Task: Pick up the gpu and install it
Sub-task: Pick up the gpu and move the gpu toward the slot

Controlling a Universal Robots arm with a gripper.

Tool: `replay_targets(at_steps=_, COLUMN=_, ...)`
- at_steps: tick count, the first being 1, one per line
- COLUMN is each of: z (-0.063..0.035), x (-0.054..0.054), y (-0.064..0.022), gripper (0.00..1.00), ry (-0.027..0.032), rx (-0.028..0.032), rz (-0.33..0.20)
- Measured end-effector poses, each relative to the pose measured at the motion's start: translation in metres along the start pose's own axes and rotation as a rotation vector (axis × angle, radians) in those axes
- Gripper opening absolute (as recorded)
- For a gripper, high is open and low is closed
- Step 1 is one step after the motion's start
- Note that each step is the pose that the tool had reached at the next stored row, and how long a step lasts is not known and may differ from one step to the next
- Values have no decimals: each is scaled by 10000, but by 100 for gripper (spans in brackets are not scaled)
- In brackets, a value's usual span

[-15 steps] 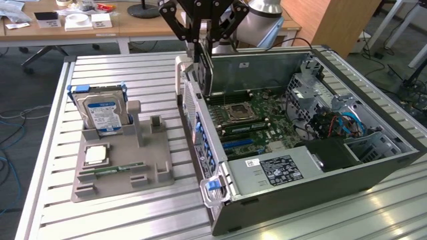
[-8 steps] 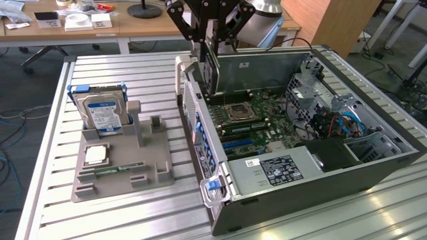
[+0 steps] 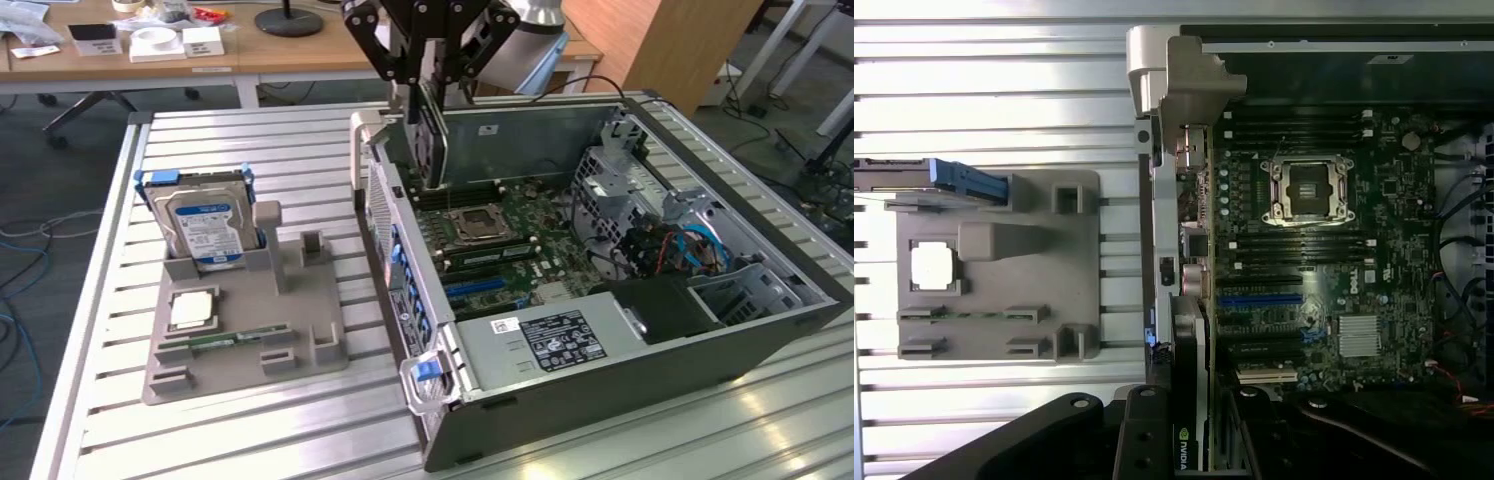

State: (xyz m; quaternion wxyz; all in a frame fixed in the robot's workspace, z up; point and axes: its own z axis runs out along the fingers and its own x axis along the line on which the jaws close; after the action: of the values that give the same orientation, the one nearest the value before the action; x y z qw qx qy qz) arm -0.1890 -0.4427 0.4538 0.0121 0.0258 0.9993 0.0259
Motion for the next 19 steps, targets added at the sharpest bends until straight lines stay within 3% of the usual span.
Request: replay_targets(at_steps=19, z=3, x=-125, y=6, gripper=27, ry=0, rx=0, rz=0)
